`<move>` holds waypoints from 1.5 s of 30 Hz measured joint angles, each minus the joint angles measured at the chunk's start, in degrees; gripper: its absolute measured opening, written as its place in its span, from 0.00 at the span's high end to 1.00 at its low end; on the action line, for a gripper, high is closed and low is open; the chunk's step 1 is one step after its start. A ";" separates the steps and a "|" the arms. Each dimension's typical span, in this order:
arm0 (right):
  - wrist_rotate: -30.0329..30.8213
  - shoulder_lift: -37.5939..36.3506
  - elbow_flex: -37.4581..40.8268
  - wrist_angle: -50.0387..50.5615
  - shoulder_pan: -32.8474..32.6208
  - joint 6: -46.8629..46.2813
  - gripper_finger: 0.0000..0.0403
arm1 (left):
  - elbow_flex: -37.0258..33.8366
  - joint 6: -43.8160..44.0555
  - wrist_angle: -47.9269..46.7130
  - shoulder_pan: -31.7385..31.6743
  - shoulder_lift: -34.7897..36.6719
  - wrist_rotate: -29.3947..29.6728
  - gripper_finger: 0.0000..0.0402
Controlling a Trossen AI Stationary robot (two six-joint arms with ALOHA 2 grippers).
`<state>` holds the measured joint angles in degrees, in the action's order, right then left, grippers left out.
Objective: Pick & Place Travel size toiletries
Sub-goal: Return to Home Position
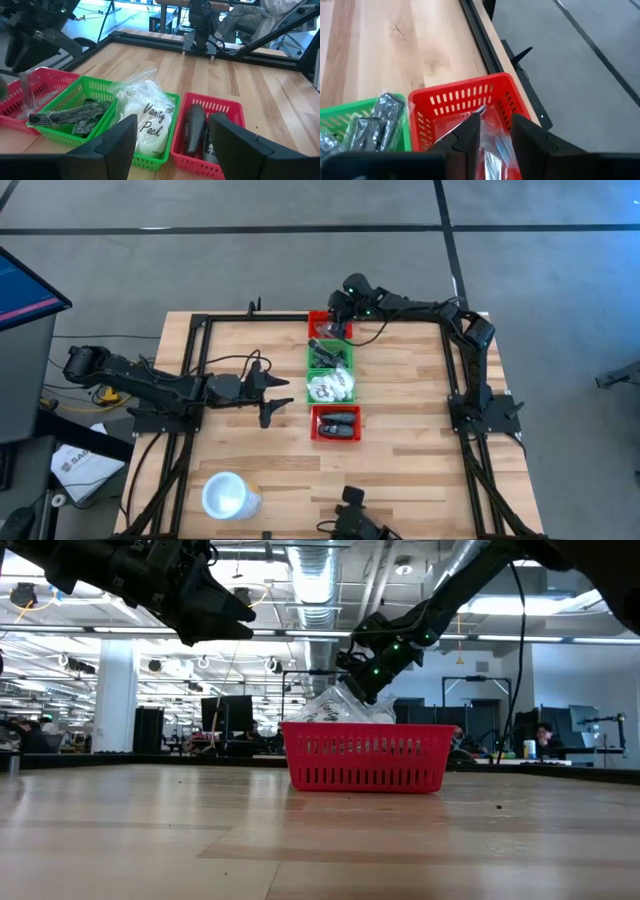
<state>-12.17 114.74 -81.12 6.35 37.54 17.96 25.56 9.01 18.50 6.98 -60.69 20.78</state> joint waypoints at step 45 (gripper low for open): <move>-5.40 -40.08 41.08 -29.72 -9.96 -14.85 0.69 | -18.86 -5.70 -7.83 -10.19 35.38 1.42 0.41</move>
<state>-17.57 74.66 -40.04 -23.38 27.57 3.11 6.70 3.31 10.67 -3.20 -25.30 22.20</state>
